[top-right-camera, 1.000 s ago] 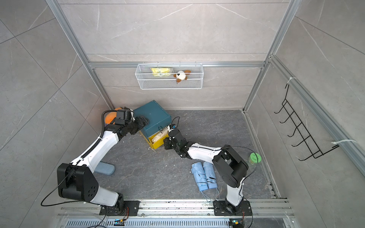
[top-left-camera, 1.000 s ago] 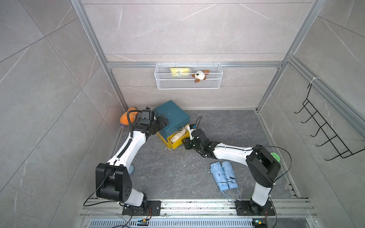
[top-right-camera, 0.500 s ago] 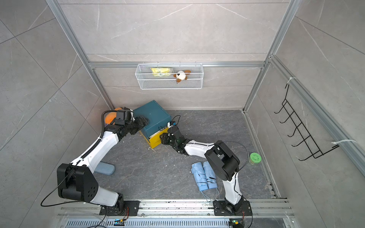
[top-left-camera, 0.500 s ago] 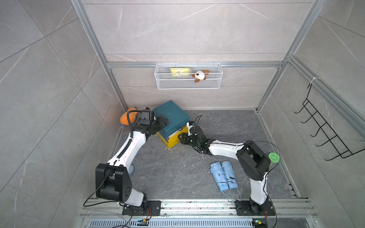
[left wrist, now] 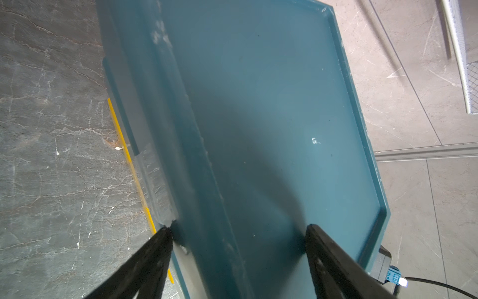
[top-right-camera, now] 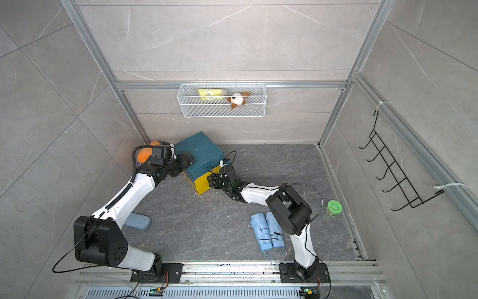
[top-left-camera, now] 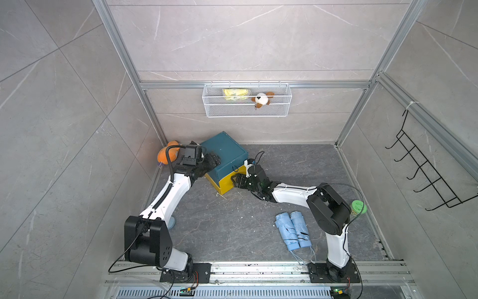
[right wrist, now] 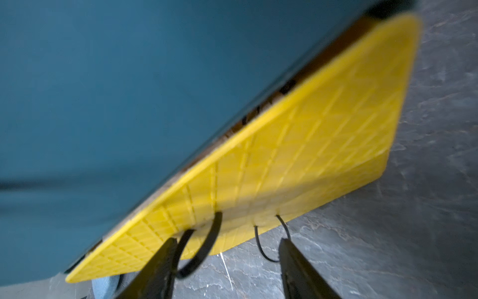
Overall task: Place the umbrella in the drawer by color
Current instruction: Close the drawer in the storage box, then open the drawer in the storage box.
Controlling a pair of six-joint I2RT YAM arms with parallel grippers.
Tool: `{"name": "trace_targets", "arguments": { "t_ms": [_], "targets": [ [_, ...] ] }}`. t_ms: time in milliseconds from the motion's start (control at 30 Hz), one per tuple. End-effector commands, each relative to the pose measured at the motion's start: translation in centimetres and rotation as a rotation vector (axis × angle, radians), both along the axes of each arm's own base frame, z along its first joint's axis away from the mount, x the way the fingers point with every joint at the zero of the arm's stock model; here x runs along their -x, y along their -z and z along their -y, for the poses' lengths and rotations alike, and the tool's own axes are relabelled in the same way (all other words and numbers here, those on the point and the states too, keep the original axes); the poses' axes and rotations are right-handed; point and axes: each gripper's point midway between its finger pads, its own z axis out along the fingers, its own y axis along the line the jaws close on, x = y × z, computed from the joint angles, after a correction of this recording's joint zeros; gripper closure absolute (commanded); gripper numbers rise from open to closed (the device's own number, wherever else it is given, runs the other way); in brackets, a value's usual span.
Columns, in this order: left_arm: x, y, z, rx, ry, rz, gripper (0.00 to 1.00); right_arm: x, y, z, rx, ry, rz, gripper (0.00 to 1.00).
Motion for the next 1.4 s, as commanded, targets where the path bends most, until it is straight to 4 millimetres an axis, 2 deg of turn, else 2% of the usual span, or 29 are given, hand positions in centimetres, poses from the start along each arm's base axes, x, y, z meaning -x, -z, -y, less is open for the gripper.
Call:
{"name": "trace_targets", "arguments": {
  "t_ms": [0,167,300,500,667,833,1033,1367],
  "targets": [
    [2.4,2.6,-0.6,-0.047,0.007,-0.116,0.17,1.1,-3.2,1.6,-0.003,-0.005,0.060,0.31],
    [2.8,0.0,-0.9,-0.047,0.000,-0.062,0.16,3.9,-4.6,4.2,0.075,-0.043,0.077,0.22],
    [3.3,-2.1,-0.9,-0.053,0.003,-0.017,0.15,5.7,-5.2,6.0,0.143,-0.073,0.073,0.18],
    [3.9,-3.4,-0.5,-0.056,0.030,0.009,0.15,6.7,-4.7,6.9,0.236,-0.116,0.049,0.18],
    [3.6,-2.9,-0.3,-0.059,0.038,-0.005,0.15,6.0,-2.9,5.7,0.206,-0.122,0.020,0.18],
    [3.1,-2.5,0.0,-0.055,0.049,-0.012,0.15,4.3,-0.7,3.3,0.136,-0.130,-0.011,0.21],
    [2.8,-1.3,0.1,-0.063,0.053,-0.036,0.15,2.1,1.8,1.4,0.081,-0.119,-0.045,0.25],
    [2.6,0.2,0.0,-0.077,0.049,-0.065,0.15,-0.4,4.1,-0.1,-0.045,-0.093,-0.085,0.35]
  ]
}}
